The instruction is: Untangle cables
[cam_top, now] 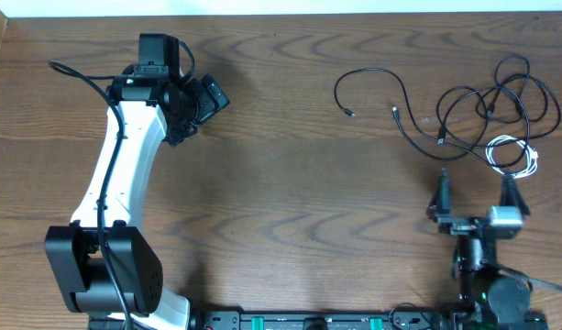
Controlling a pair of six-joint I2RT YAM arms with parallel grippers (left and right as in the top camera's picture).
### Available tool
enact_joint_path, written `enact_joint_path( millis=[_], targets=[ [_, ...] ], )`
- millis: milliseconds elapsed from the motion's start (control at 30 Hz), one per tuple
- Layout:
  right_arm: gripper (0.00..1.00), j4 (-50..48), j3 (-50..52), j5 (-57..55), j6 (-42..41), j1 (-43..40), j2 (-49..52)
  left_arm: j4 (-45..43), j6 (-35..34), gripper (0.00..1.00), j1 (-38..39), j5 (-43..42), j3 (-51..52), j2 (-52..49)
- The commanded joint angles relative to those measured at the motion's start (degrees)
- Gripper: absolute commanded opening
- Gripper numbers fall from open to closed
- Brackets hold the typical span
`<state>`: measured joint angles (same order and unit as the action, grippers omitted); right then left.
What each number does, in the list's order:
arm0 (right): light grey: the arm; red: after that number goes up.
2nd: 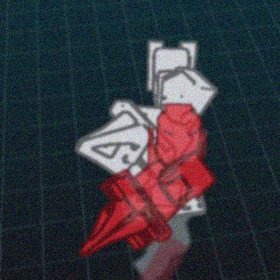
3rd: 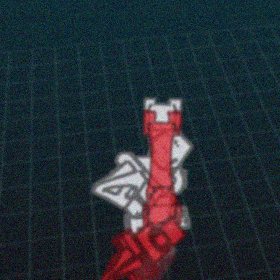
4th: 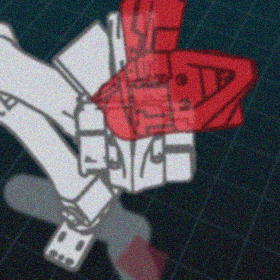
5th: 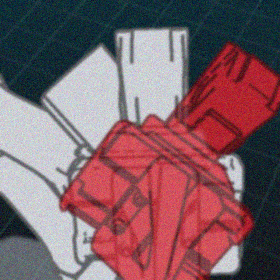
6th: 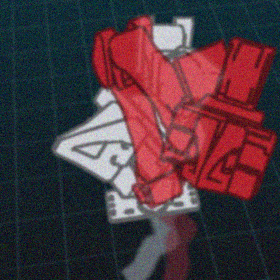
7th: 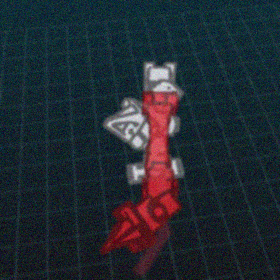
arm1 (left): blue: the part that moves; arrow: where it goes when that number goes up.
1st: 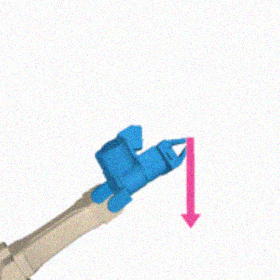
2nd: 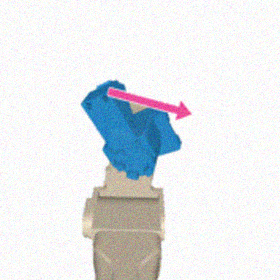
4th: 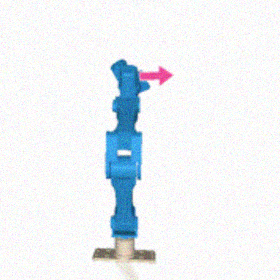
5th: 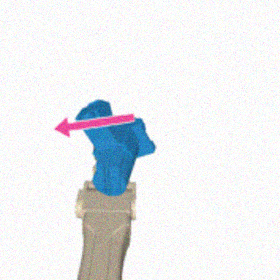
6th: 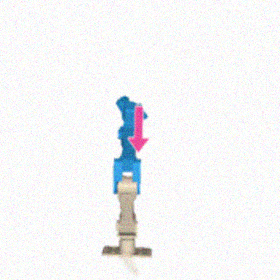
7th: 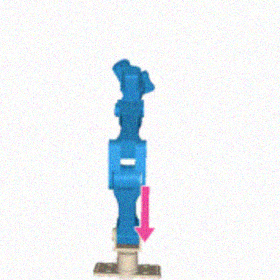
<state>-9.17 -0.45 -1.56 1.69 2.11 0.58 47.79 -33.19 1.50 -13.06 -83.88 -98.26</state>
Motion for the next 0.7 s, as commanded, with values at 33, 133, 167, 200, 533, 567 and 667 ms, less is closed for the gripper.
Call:
enact_joint_path(
  millis=[33, 133, 167, 200, 533, 567, 667],
  targets=[
    [0.99, 10.3, 0.2, -0.3, -0.8, -0.3, -0.3, 0.2, 0.1, 0.98, -0.2, 0.2, 0.0, 0.0],
    [0.99, 13.2, 0.1, -1.5, 1.2, -0.4, -0.3, 0.2, 0.1, 0.98, -0.2, 0.2, 0.0, 0.0],
    [0.99, 13.1, 0.1, -1.5, 2.3, -0.5, -0.3, 0.2, 0.1, 0.98, -0.2, 0.2, 0.0, 0.0],
    [0.99, 13.1, 0.1, -1.5, 2.5, -0.5, -0.3, 0.2, 0.1, 0.98, -0.2, 0.2, 0.0, 0.0],
    [0.99, 13.3, 0.1, -1.0, 7.4, -0.7, -0.3, 0.2, 0.1, 0.98, -0.2, 0.2, 0.0, 0.0],
    [0.99, 13.3, 0.1, -1.0, 7.4, -0.7, -0.3, 0.2, 0.1, 0.98, -0.2, 0.2, 0.0, 0.0],
    [0.99, 13.3, 0.1, -1.1, 7.4, -0.7, -0.3, 0.2, 0.1, 0.98, -0.2, 0.2, 0.0, 0.0]
  ],
)
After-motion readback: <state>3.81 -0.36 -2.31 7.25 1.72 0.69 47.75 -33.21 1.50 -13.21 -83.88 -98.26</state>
